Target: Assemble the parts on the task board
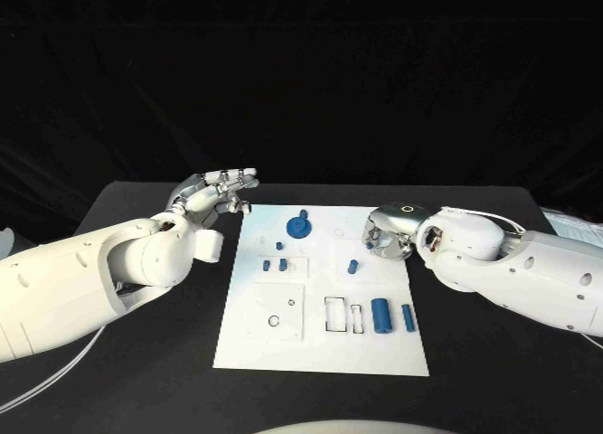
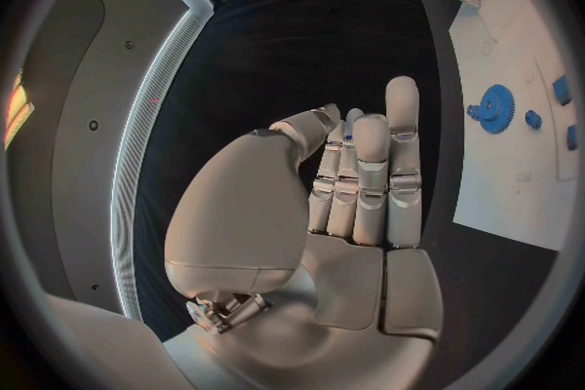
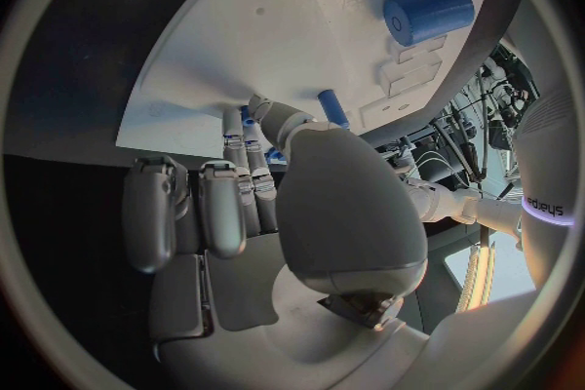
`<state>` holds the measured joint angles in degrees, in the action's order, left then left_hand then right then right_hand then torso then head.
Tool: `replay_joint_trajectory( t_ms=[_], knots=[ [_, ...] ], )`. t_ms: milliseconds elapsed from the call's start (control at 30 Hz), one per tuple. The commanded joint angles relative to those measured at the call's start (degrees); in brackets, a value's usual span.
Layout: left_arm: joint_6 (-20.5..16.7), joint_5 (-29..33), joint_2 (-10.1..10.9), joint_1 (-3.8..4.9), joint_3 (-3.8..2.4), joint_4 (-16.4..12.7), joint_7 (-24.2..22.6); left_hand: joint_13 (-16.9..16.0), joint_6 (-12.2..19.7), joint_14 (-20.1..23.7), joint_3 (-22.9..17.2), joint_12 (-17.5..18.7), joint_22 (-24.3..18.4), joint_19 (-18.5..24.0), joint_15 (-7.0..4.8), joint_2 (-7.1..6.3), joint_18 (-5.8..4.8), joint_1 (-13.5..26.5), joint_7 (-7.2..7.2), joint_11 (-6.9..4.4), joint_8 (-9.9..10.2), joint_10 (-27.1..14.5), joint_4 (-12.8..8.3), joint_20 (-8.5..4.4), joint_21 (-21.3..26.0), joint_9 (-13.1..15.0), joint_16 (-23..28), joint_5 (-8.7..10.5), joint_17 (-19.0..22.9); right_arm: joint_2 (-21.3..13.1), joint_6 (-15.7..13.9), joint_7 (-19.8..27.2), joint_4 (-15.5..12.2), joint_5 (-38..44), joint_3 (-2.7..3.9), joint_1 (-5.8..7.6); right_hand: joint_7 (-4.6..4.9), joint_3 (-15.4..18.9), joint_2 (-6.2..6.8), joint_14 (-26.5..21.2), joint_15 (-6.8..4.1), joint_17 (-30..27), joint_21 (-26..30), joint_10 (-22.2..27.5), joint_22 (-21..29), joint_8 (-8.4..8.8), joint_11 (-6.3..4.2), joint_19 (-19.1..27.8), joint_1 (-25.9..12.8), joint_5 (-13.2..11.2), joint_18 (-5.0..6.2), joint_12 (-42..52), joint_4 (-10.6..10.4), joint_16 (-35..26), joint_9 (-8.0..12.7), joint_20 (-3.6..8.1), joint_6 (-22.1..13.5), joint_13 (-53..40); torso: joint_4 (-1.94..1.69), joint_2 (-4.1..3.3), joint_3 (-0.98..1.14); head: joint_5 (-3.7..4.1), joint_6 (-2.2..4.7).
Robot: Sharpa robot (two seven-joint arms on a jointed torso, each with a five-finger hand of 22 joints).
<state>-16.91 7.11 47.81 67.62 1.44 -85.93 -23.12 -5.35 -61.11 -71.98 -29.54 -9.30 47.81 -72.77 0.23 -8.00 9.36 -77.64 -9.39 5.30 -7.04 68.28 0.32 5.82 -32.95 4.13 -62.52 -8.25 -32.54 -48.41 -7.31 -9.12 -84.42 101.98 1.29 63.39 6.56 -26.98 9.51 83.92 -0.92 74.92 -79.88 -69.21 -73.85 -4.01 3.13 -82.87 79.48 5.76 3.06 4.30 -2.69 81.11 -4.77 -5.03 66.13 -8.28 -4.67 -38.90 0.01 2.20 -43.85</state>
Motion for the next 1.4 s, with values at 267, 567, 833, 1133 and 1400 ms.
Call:
replay_joint_trajectory(
  t_ms=[267, 567, 833, 1133, 1400],
  knots=[
    [1.29, 0.38, 0.09, 0.02, -0.04, -0.19, -1.0, -0.06, -0.32, 0.48, 0.15, -0.4, -0.06, 0.25, -0.12, 0.33, 1.11, 0.01, 0.05, -0.35, -0.29, -0.26, -0.22, -0.05, 0.26, -0.05, 0.31, -0.18, 0.2, 0.71, 3.21, -0.26, 0.38, 1.6, -0.14, -0.4, -0.26, -0.62, -1.26, 3.85, -0.6, 2.93, 0.03, -1.97, -0.29, -0.55, -0.3, -0.22, 0.15, -0.29, 0.47, 0.18, 0.33, 0.17, -0.48, 0.53, 1.63, 0.8, 0.01, -0.01, 0.0, 0.01, -0.21],
    [1.22, 0.38, 0.12, 0.02, -0.04, -0.16, -0.81, -0.07, -0.32, 0.56, 0.2, -0.49, -0.09, 0.27, -0.14, 0.36, 1.11, -0.11, 0.05, -0.35, -0.31, -0.31, -0.36, -0.07, 0.3, -0.06, 0.38, -0.18, 0.37, 1.6, 2.24, -1.2, 0.75, 3.57, -0.33, -0.58, -0.61, -1.59, -3.41, 4.0, -1.1, 3.4, -0.62, -4.46, -1.3, -1.04, -0.78, -0.78, 0.93, -2.51, 0.26, 0.16, 1.4, 0.6, -1.2, 0.82, 3.73, 1.44, 0.02, -0.01, 0.01, 0.01, -0.31],
    [1.13, 0.38, 0.14, 0.02, -0.04, -0.03, -0.55, -0.08, -0.3, 0.6, 0.24, -0.56, -0.11, 0.28, -0.15, 0.38, 1.11, -0.21, 0.04, -0.35, -0.31, -0.37, -0.48, -0.08, 0.33, -0.07, 0.4, -0.19, 0.44, 1.32, -0.8, -1.56, -0.26, 4.39, -0.34, -0.63, -0.63, -1.77, -3.77, 4.0, -1.24, 3.34, -0.74, -4.92, -1.48, -1.07, -0.85, -0.88, 0.99, -2.63, 0.23, 0.07, 1.65, 0.59, -1.37, 0.94, 3.98, 1.58, 0.01, 0.02, 0.01, 0.16, -0.29],
    [1.13, 0.38, 0.19, 0.02, -0.04, 0.23, -0.21, -0.09, -0.25, 0.63, 0.28, -0.62, -0.13, 0.29, -0.15, 0.39, 1.11, -0.3, 0.02, -0.33, -0.3, -0.44, -0.61, -0.09, 0.36, -0.08, 0.42, -0.2, 0.54, 0.51, -4.05, -1.94, -1.81, 4.48, -0.03, -0.4, -0.6, -2.01, -3.86, 4.0, -1.29, 3.32, -0.79, -4.81, -1.54, -0.91, -0.83, -0.92, 1.04, -2.71, 0.22, -0.26, 1.92, 0.59, -1.43, 1.03, 3.87, 1.82, -0.03, 0.06, -0.03, 0.42, -0.1],
    [1.14, 0.38, 0.25, 0.02, -0.04, 0.33, 0.16, -0.08, -0.11, 0.67, 0.42, -0.68, -0.16, 0.29, -0.12, 0.34, 1.1, -0.25, -0.06, -0.26, -0.24, -0.62, -0.68, -0.09, 0.4, -0.12, 0.44, -0.18, 0.64, -0.49, -4.69, -2.29, -3.28, 4.46, 0.51, 0.26, -0.59, -2.06, -3.88, 3.99, -1.29, 3.26, -0.75, -4.79, -1.49, -0.88, -0.82, -0.9, 1.03, -2.76, 0.23, -0.32, 1.95, 0.56, -1.44, 1.04, 3.85, 1.86, 0.05, 0.02, -0.03, 0.33, -0.01]
  ],
)
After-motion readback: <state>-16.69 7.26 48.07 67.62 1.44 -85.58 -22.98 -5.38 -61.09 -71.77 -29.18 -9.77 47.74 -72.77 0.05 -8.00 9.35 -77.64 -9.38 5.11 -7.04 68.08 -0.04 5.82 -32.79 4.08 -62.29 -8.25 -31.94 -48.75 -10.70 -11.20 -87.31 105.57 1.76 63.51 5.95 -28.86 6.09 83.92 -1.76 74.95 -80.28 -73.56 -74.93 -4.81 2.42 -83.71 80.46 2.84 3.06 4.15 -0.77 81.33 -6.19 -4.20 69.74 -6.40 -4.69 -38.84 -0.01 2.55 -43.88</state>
